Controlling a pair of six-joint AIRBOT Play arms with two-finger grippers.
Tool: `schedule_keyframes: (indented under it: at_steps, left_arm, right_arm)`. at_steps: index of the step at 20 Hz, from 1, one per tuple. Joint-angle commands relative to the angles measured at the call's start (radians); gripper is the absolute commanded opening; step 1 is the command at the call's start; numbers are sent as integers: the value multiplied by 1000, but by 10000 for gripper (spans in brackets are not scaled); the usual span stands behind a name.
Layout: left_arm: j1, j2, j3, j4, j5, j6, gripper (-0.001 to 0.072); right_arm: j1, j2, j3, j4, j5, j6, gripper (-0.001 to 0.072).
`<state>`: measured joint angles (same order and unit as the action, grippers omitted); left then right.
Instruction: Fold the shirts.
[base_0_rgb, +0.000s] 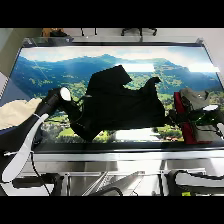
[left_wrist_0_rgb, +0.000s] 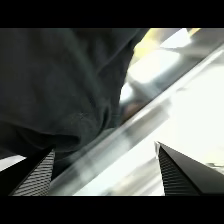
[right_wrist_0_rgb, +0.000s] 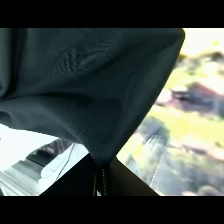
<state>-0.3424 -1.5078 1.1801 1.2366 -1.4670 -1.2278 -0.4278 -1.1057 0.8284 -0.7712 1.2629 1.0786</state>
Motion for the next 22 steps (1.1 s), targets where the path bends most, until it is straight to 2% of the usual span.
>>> schedule_keyframes:
  at_steps: [1, 3, 4, 5, 8, 9, 10, 13, 16, 17, 19, 22]
  left_arm:
    - [-96, 0, -33, 118, 81, -61, 698]
    - [-111, -2, -33, 158, 159, -106, 698]
    - [-115, -2, -33, 161, 193, -117, 674]
    - [-115, -3, -33, 161, 219, -126, 605]
    - [-115, -26, -32, 171, 235, -124, 292]
    - [-115, -36, -32, 195, 229, -124, 144]
    - [-115, -40, -32, 215, 229, -124, 39]
    - [-102, -33, 35, 256, 170, -127, 21]
    - [-38, 68, 233, 212, 93, -127, 20]
    - [4, 117, 323, 137, 76, -127, 20]
    - [134, 224, 548, -132, 52, -128, 19]
    - [372, 354, 892, -564, 99, -131, 19]
  right_arm:
    - [13, -20, 2, 0, 6, -10, 26]
    - [23, -20, 2, 0, 6, -10, 25]
    - [26, -20, 2, 1, 6, -10, 26]
    - [28, -19, 2, 0, 7, -10, 25]
    - [32, -19, 2, 4, 6, -10, 26]
    - [32, -19, 2, 5, 6, -10, 26]
    - [32, -18, 2, 5, 8, -10, 26]
    - [31, -16, 15, 95, 59, -45, 25]
    - [13, 17, 163, 429, 215, -129, 25]
    - [-2, 36, 263, 547, 243, -138, 25]
    - [-39, 87, 510, 695, 246, -137, 25]
    - [-85, 129, 965, 815, 219, -135, 25]
